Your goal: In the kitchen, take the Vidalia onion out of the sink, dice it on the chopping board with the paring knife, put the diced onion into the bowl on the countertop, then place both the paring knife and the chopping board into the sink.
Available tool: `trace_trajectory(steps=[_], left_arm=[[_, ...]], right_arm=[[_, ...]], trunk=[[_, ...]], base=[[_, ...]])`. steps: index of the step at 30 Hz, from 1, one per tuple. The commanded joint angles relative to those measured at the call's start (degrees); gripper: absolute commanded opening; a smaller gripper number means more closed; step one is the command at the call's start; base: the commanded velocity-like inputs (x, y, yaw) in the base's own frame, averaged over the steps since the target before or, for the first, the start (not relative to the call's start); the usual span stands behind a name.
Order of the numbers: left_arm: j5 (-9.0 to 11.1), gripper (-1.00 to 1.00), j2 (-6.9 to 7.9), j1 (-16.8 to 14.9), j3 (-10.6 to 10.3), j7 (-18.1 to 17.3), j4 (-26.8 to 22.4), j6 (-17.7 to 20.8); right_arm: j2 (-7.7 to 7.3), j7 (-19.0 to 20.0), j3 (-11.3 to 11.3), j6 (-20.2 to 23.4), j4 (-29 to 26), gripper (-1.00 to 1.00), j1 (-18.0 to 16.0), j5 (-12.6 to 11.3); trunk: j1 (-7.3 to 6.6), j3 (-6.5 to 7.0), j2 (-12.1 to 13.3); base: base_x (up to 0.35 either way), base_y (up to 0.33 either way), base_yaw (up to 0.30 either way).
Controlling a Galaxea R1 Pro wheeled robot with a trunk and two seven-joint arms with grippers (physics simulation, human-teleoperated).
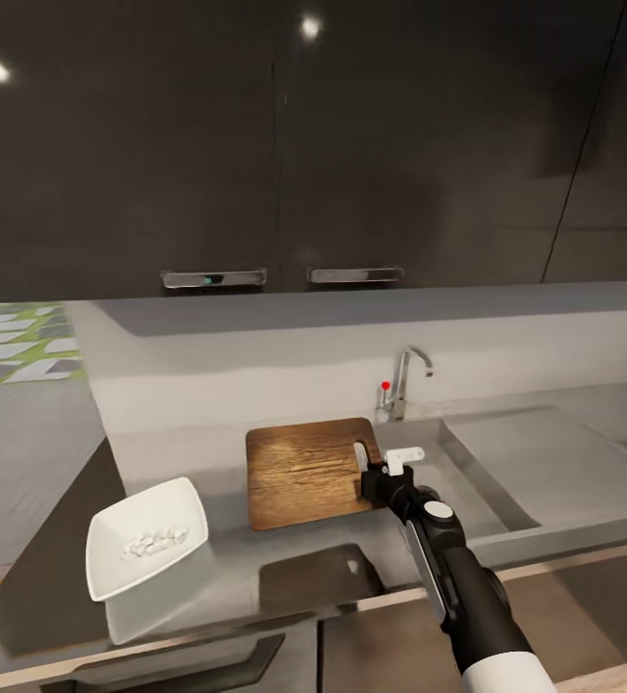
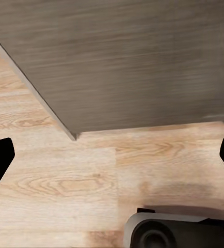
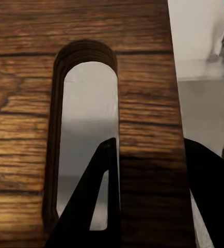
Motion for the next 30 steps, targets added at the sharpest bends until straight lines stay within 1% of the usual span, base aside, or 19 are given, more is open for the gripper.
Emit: trace_trajectory(steps=[1, 12, 18, 21, 27, 28, 30], left_arm=[[0.59, 1.0, 0.07, 0.04, -0.47, 0.17, -0.11, -0.08], [0.59, 1.0, 0.07, 0.04, -0.53, 0.17, -0.11, -0.08], [0.59, 1.0, 0.07, 0.04, -0.51, 0.17, -0.11, -0.08], [0.59, 1.0, 0.07, 0.04, -0.54, 0.17, -0.11, -0.08], [0.59, 1.0, 0.07, 0.04, -0.54, 0.17, -0.1, -0.08], [0.59, 1.0, 0.07, 0.04, -0.54, 0.17, -0.09, -0.08], [0.59, 1.0, 0.07, 0.04, -0.55, 0.17, -0.09, -0.08]], right_arm=[[0.03, 0.45, -0.08, 0.28, -0.09, -1.0, -0.01, 0.35], [-0.06, 0.59, 0.09, 0.28, 0.07, -1.0, -0.01, 0.32], [0.07, 0.59, 0.13, 0.28, 0.08, -1.0, -0.01, 0.25], [0.51, 0.54, 0.11, 0.28, 0.26, -1.0, -0.01, 0.26], [0.98, 0.36, 0.02, 0.28, 0.72, -1.0, -0.01, 0.42], [0.99, 0.03, -0.06, 0.28, 0.87, -1.0, -0.01, 0.49], [1.1, -4.04, -0.24, 0.28, 2.03, -1.0, -0.01, 0.54]], trunk=[[0.02, -0.01, -0.05], [0.02, -0.01, -0.05], [0.02, -0.01, -0.05], [0.02, -0.01, -0.05], [0.02, -0.01, -0.05], [0.02, -0.01, -0.05], [0.02, -0.01, -0.05]], base=[[0.0, -0.323, 0.0], [0.014, -0.321, 0.0], [0.178, -0.259, 0.0], [0.213, -0.238, 0.026], [0.188, -0.206, 0.163], [0.058, -0.063, 0.052], [0.024, -0.026, 0.022]])
